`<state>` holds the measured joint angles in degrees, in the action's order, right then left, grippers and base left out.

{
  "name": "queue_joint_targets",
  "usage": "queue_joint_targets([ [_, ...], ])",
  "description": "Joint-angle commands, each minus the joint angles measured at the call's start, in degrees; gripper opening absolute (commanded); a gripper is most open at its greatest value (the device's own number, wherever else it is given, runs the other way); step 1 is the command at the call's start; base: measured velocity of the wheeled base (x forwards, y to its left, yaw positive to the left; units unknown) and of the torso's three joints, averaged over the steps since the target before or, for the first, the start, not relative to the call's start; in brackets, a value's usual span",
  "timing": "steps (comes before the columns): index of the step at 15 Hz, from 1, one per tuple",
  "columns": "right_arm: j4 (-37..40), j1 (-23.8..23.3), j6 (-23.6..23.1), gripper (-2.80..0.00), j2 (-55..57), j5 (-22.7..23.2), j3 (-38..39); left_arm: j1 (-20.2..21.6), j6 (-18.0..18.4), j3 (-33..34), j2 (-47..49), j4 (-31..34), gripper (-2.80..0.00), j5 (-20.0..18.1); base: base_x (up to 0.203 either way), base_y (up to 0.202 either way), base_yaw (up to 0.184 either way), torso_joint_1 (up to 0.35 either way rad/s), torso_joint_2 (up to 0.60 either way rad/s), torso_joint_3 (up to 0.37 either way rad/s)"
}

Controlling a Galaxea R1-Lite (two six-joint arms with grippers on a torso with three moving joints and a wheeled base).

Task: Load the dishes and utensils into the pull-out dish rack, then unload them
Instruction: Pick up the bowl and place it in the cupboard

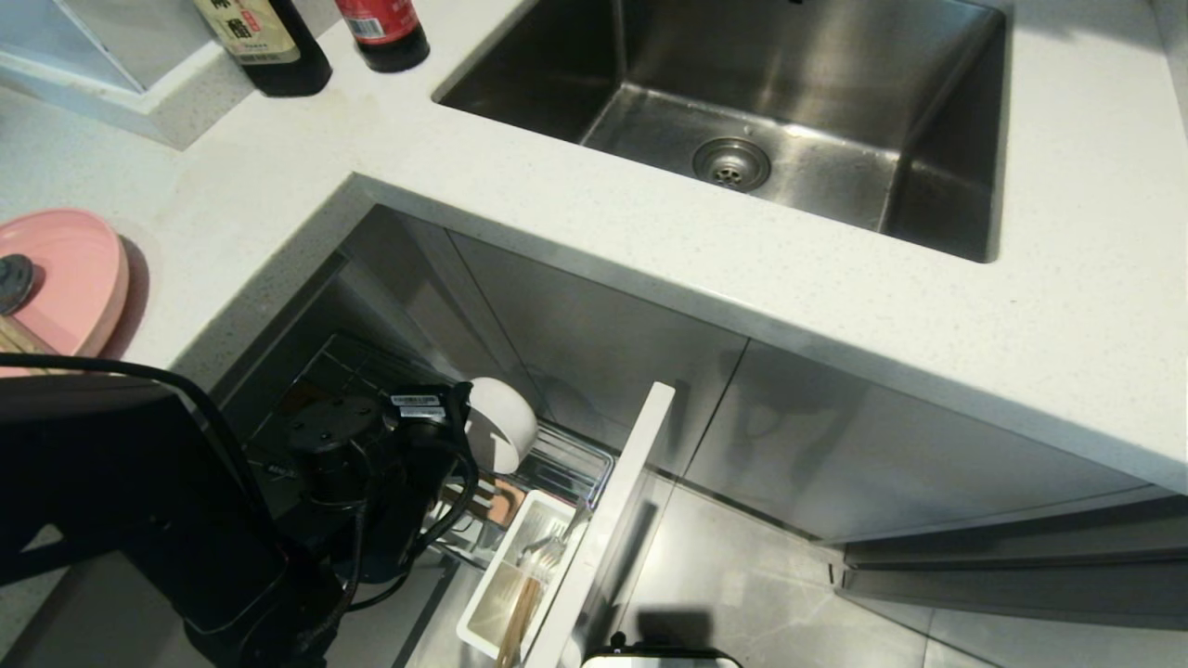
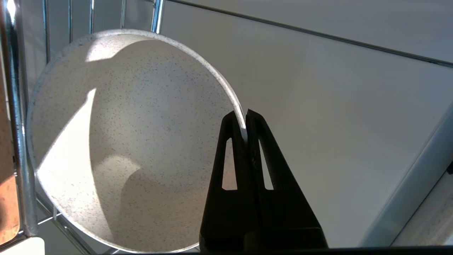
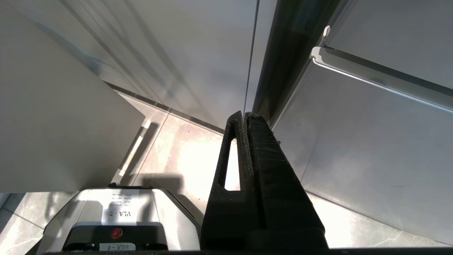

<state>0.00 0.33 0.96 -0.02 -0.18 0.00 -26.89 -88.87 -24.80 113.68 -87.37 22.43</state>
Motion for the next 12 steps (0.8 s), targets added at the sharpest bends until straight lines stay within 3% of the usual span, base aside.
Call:
queue_joint_targets([
  [1,0.0,0.02,0.01,-2.8,0.02,0.01,0.09,0.0,-0.51,0.19,0.14,-0.29,-2.8,0.16,0.0,0.0,0.0,0.0,0.0,0.0],
  [10,0.0,0.02,0.0,-2.8,0.02,0.01,0.09,0.79,-3.45,-0.14,-2.64,-0.29,-2.8,-0.29,0.0,0.0,0.0,0.0,0.0,0.0],
  [12,-0.01,0.02,0.0,-2.8,0.02,0.01,0.09,0.92,-5.27,0.65,-3.83,-0.29,-2.8,-3.66,0.0,0.0,0.0,0.0,0.0,0.0],
])
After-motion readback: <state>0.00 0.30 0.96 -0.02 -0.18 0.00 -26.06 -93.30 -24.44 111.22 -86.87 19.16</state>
